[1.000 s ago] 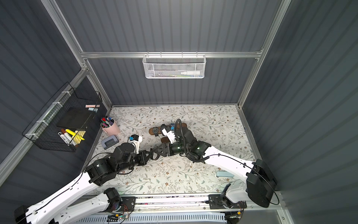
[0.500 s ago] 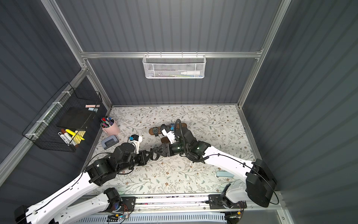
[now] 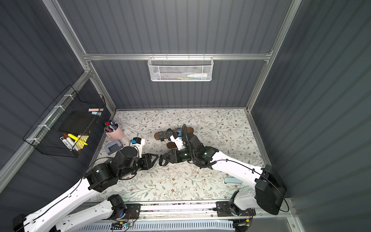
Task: Place watch on stand
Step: Pick up the watch at the center of the board, then place the watch on the stand.
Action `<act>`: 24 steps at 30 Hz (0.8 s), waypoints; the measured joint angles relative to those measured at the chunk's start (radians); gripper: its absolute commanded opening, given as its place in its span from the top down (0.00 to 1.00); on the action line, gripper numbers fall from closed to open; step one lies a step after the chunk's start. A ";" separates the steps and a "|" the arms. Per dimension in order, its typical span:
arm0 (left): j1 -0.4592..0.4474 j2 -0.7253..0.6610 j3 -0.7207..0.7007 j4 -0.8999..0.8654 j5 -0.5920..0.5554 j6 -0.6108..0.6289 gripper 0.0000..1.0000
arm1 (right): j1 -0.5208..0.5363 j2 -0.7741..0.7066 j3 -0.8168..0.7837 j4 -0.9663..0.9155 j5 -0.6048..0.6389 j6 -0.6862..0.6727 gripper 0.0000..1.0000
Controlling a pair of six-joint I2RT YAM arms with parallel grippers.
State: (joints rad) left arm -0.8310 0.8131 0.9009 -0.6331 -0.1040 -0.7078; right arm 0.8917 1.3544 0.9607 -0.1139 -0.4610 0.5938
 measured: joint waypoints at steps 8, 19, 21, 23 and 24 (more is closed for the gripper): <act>0.145 0.194 0.230 -0.023 0.021 0.159 0.55 | -0.045 -0.116 0.100 -0.240 0.155 -0.108 0.60; 0.685 0.467 0.157 0.237 0.653 0.211 0.59 | -0.297 -0.218 0.225 -0.494 0.335 -0.311 0.60; 0.695 0.488 0.113 0.276 0.701 0.207 0.62 | -0.376 -0.196 0.229 -0.514 0.332 -0.341 0.60; 0.695 0.492 0.064 0.324 0.723 0.197 0.66 | -0.432 -0.161 0.238 -0.526 0.333 -0.365 0.60; 0.695 0.492 0.046 0.340 0.724 0.195 0.66 | -0.452 -0.140 0.243 -0.530 0.335 -0.376 0.61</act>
State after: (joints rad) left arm -0.1356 1.3056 0.9466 -0.2935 0.6201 -0.5133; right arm 0.4393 1.2148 1.2041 -0.6437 -0.1261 0.2176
